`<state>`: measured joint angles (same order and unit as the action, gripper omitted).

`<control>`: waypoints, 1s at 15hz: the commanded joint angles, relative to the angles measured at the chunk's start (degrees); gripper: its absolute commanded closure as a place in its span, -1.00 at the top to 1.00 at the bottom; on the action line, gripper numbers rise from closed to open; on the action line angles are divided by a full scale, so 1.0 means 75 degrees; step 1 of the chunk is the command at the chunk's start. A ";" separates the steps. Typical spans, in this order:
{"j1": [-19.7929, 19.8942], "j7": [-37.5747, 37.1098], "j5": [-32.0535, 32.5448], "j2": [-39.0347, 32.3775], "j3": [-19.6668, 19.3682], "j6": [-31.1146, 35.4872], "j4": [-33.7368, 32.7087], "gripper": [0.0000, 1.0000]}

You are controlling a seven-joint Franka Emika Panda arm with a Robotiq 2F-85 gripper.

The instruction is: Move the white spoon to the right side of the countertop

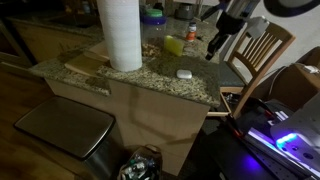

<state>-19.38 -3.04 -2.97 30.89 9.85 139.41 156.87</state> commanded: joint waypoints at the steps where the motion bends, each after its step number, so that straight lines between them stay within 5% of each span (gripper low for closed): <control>1: 0.0371 0.0992 -0.0197 0.1412 -0.0900 -0.1269 -0.0210 -0.95; 3: 0.0561 0.1583 -0.0191 0.2026 -0.1460 -0.2167 -0.0594 -0.95; 4: 0.0519 0.1156 -0.0247 0.1511 -0.1012 -0.1458 -0.0355 -0.79; 8: 0.0647 0.1667 -0.0218 0.2099 -0.1394 -0.2045 -0.0418 -0.95; 15: 0.1153 0.1362 0.0258 -0.0658 -0.1161 -0.0143 -0.1414 -0.95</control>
<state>-13.27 7.51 -2.25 37.12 -0.83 133.33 152.08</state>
